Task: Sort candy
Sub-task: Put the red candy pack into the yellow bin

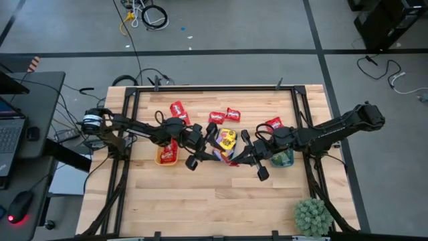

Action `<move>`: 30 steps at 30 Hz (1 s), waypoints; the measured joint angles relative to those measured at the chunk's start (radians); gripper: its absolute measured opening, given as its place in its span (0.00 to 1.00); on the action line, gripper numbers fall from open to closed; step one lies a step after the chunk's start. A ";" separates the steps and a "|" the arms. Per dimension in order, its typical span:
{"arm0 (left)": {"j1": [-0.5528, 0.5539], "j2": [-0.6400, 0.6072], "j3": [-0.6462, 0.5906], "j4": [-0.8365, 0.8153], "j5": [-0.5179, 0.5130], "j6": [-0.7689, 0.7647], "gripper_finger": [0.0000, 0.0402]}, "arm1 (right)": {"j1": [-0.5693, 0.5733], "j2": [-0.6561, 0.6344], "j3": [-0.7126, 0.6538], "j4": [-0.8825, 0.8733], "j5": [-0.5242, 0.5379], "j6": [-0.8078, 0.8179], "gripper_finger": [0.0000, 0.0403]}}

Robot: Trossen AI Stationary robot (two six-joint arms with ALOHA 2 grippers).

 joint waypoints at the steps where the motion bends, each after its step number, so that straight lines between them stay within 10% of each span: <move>1: 0.000 0.000 0.001 0.000 0.013 0.000 0.41 | 0.000 0.000 0.000 0.001 -0.001 0.000 0.00; 11: -0.016 0.000 0.001 0.035 0.095 0.028 0.03 | 0.000 0.000 0.000 0.016 -0.002 -0.015 0.00; 21: 0.010 -0.020 0.001 -0.004 0.010 0.050 0.00 | 0.001 -0.006 0.000 -0.022 0.195 0.003 0.13; 30: 0.030 -0.212 0.001 -0.418 -0.193 0.218 0.00 | 0.000 -0.093 0.000 -0.166 0.444 0.000 0.41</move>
